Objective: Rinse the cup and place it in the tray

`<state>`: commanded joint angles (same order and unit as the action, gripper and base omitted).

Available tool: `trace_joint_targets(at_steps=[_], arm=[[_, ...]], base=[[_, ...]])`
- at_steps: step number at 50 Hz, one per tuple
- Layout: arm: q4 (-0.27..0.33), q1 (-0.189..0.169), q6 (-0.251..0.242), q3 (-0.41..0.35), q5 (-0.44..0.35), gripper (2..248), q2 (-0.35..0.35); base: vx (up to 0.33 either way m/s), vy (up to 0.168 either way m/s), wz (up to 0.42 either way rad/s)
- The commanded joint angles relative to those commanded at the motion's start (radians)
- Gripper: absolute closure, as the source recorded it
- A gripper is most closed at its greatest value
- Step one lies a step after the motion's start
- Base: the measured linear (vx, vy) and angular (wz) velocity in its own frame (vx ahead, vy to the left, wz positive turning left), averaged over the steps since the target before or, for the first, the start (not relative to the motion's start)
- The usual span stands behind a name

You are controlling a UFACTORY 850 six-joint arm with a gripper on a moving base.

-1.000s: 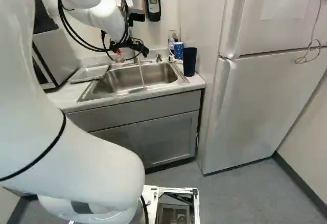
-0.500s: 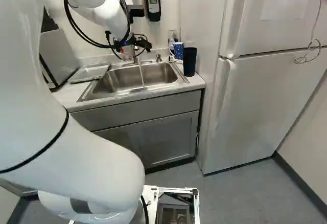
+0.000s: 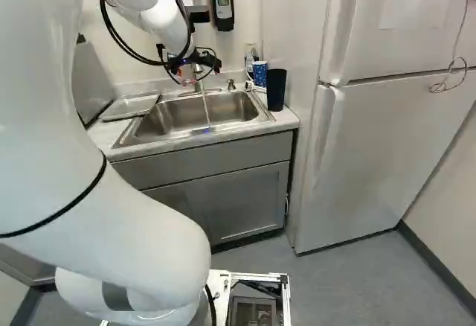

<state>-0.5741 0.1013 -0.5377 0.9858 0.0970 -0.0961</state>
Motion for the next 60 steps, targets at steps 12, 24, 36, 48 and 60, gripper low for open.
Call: trace_joint_targets(at_steps=[12,24,36,48,60], arm=[[-0.055,-0.005,0.0,-0.001,-0.003,3,-0.001],[-0.11,-0.03,0.0,-0.011,-0.015,3,-0.011],[-0.164,-0.062,0.0,-0.027,-0.031,3,-0.029],[-0.203,-0.094,0.0,-0.03,-0.046,3,-0.032],[-0.238,-0.111,0.0,-0.028,-0.065,3,-0.03]], base=[[0.0,0.0,0.0],[0.0,0.0,0.0],[0.0,0.0,0.0],[0.0,0.0,0.0],[0.0,0.0,0.0]])
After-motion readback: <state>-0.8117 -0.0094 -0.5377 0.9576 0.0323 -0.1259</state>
